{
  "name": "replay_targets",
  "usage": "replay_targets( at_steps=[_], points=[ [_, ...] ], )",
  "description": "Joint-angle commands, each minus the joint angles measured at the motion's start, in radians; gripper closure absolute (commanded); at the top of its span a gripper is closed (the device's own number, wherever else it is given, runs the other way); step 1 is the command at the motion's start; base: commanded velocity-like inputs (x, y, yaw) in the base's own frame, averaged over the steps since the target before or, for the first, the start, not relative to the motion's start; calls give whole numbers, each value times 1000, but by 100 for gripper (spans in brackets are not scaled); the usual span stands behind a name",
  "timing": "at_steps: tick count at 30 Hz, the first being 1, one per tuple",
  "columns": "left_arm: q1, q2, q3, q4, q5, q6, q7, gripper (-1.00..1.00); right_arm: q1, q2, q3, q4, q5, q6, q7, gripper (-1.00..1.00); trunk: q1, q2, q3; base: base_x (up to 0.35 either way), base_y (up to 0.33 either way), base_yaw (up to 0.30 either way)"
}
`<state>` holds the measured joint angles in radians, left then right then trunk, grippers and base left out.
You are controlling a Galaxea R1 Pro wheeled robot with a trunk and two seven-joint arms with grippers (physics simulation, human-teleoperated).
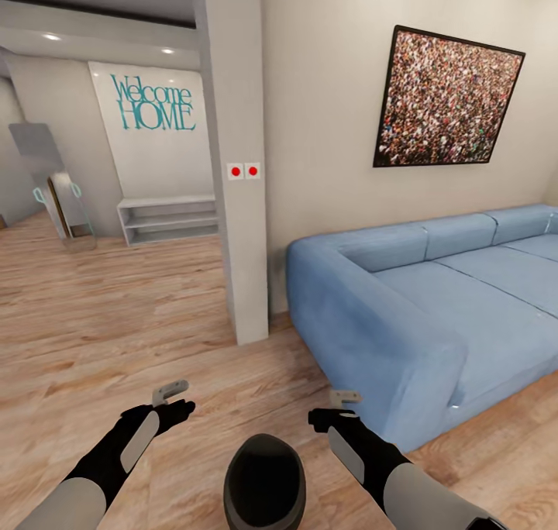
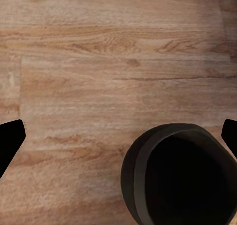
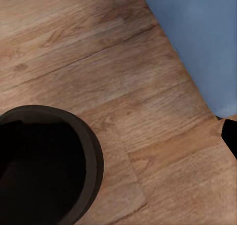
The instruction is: Place each of the two pumpkins and all three candles from the living room inside a cabinet in the living room (use any cabinet), then make sure every cabinet is closed, and position the cauldron so it is next to a table in the living room.
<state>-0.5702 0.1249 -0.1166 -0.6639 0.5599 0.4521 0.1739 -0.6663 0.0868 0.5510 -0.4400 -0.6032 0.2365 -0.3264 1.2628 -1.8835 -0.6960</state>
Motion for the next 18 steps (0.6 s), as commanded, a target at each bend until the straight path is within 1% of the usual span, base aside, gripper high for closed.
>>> replay_targets(
  at_steps=[1, 5, 9, 13, 16, 18],
  points=[
    [0, 1, -6, -2, 10, 2, 9, -100, -1, -1, 8, -2, -6, 5, -9, -100, 0, -1, -1, 4, 26, 0],
    [0, 1, -6, -1, 8, 3, 9, -100, -1, 0, 10, -1, -2, 15, -9, -100, 0, -1, -1, 2, 65, 0],
    [0, 0, -7, -1, 10, 2, 9, -100, -1, 5, 11, 8, -1, 20, -12, -100, 0, -1, -1, 37, 165, 0],
    [0, -5, -8, 4, 11, 3, 14, -100, -1, 28, 12, 12, -1, 48, -16, -100, 0, -1, -1, 38, 80, 0],
    [-1, -13, -13, 14, 15, 11, 19, -100, -1, 63, 12, 14, 0, 71, -19, -100, 0, -1, -1, 9, 19, 0],
    [-1, -17, -13, 20, 16, 27, 27, -100, -1, 74, 12, 15, 0, 82, -20, -100, 0, -1, -1, 3, 7, 0]
  ],
)
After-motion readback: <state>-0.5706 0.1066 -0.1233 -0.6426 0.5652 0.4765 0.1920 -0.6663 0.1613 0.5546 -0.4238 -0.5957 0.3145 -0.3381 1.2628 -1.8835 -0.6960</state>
